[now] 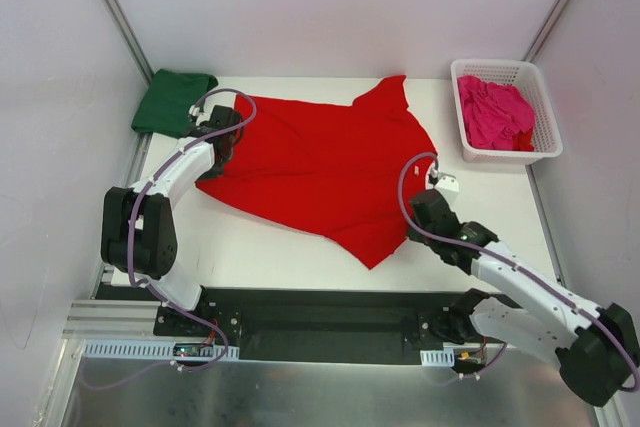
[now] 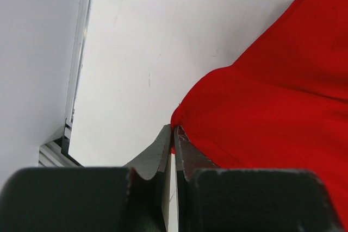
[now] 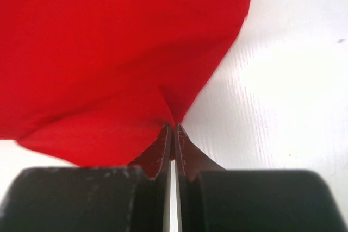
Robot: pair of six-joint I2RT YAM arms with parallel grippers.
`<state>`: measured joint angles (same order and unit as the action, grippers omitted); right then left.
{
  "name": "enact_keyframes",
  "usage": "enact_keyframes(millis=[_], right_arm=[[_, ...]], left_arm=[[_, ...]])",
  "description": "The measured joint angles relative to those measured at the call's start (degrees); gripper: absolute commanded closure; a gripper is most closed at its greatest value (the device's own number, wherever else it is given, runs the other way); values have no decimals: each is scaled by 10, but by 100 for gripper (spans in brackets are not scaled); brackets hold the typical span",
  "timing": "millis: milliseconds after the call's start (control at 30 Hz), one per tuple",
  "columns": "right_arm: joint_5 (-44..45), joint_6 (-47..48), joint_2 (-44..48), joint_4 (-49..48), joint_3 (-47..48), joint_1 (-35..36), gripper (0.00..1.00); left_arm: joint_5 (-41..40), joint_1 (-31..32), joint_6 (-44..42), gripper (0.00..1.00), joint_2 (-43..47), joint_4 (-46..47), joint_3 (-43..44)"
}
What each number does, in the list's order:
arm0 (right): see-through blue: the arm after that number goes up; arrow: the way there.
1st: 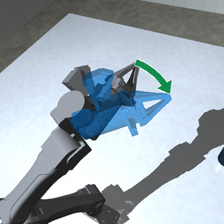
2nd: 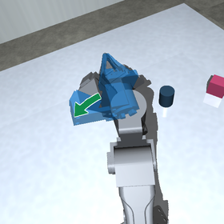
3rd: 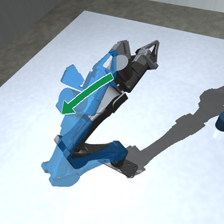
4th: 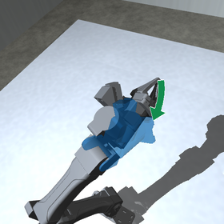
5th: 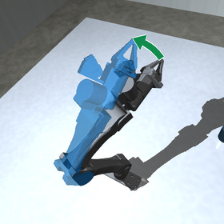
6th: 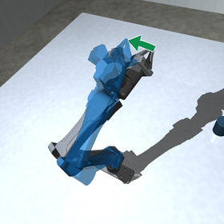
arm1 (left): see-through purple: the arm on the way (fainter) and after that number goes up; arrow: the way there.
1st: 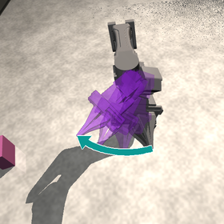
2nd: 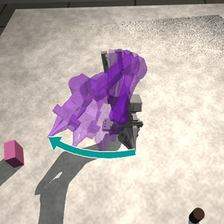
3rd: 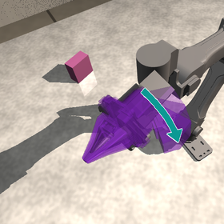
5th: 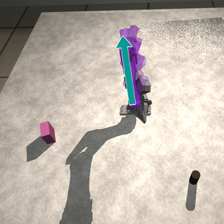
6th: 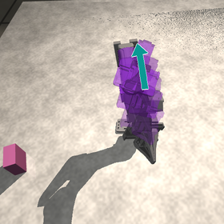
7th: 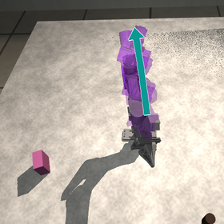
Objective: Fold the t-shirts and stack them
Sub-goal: Grap the side of the flattened tshirt closest away from the robot with both arms, then fold the flattened tshirt in 1/3 of the way
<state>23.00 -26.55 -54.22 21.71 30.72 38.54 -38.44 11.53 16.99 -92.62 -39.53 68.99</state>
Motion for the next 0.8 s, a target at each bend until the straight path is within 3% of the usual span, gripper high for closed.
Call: enact_keyframes(millis=[333,800], right_arm=[[59,26,64,94,111,0,98],[98,88,-21,97,200,-19,98]], left_arm=[[10,0,0,100,0,0,0],[10,0,-2,100,0,-2,40]])
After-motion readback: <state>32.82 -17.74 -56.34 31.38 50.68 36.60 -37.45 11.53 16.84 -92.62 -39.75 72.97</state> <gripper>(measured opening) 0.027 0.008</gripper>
